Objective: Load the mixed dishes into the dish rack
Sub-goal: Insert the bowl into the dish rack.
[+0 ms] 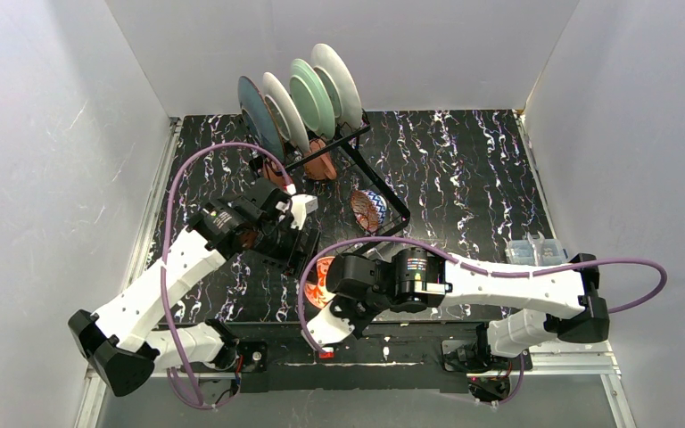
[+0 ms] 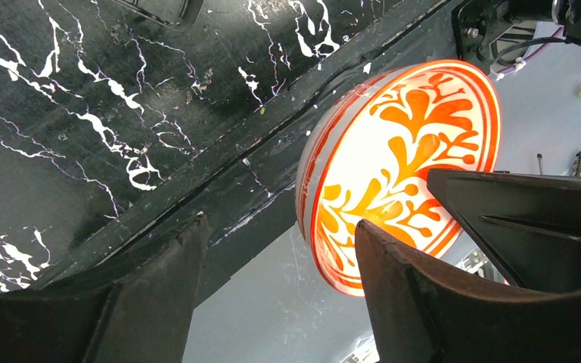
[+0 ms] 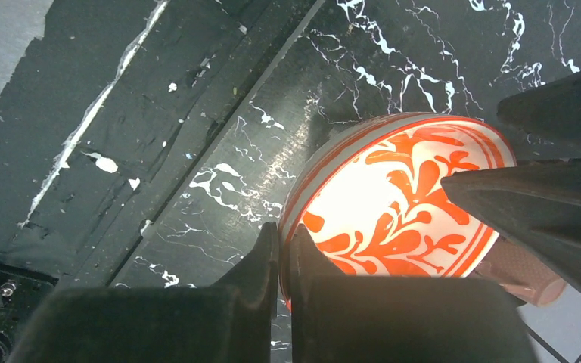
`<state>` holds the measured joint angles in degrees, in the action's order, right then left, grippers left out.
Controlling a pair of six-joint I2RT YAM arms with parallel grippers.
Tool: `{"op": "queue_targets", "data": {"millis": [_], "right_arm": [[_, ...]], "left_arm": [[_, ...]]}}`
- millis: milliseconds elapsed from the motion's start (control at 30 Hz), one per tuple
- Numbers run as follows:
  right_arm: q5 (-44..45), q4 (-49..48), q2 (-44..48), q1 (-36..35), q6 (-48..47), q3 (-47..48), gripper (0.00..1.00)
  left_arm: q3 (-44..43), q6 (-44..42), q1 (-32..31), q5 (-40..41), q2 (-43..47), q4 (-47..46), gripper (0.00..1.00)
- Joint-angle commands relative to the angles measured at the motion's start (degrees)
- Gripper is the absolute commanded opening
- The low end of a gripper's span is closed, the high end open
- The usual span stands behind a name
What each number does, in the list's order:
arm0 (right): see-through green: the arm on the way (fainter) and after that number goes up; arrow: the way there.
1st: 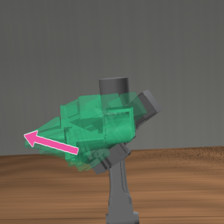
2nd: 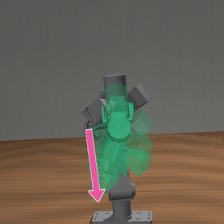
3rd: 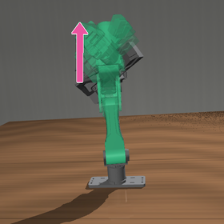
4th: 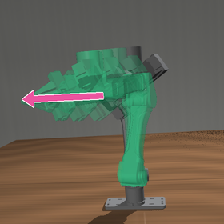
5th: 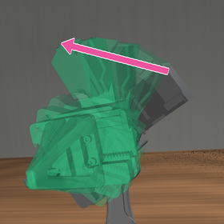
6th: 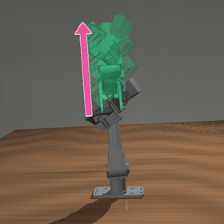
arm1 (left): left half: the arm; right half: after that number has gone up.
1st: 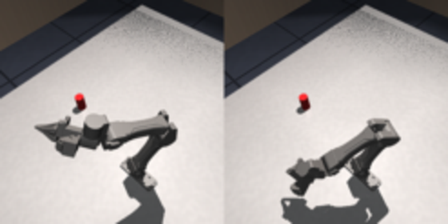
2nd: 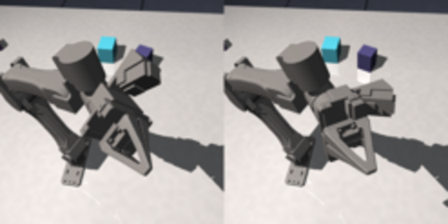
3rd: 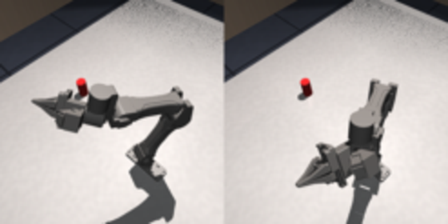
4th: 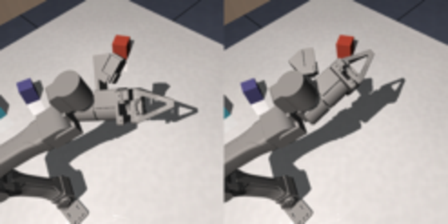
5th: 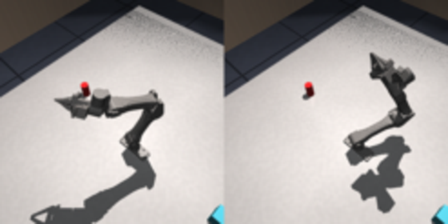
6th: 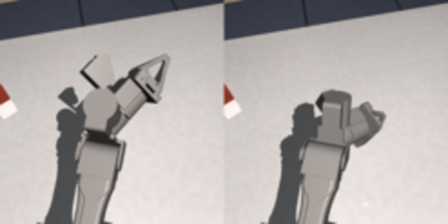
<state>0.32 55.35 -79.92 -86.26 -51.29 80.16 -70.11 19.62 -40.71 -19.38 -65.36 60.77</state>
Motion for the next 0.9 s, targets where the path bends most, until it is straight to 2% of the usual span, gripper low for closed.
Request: {"op": "queue_targets", "data": {"millis": [0,367,433,533,567,867], "right_arm": [[2.7,-2.0,0.3,-0.4,-1.5,3.4,0.01],[3.5,-2.4,-0.6,-0.7,-2.2,4.1,0.01],[3.7,-2.6,-0.5,-0.7,-2.3,4.1,0.01],[4.4,-3.4,-0.5,-0.7,-1.8,3.9,0.01],[4.8,-3.9,-0.4,-0.7,-1.5,3.7,0.01],[5.9,-7.5,1.4,-0.7,-0.1,1.3,0.25]], "left_arm": [[0.6,0.2,-1.1,1.0,-0.3,-0.3,0.65],[1.0,0.2,-3.4,1.6,-3.4,-1.0,0.35],[0.9,0.1,-3.6,1.5,-3.8,-1.0,0.27],[1.2,-0.2,-4.0,1.1,-4.1,-1.1,0.04],[1.3,-0.2,-4.1,1.0,-4.2,-1.2,0.00],[1.8,0.0,-4.6,1.0,-3.1,-2.0,0.00]]}}
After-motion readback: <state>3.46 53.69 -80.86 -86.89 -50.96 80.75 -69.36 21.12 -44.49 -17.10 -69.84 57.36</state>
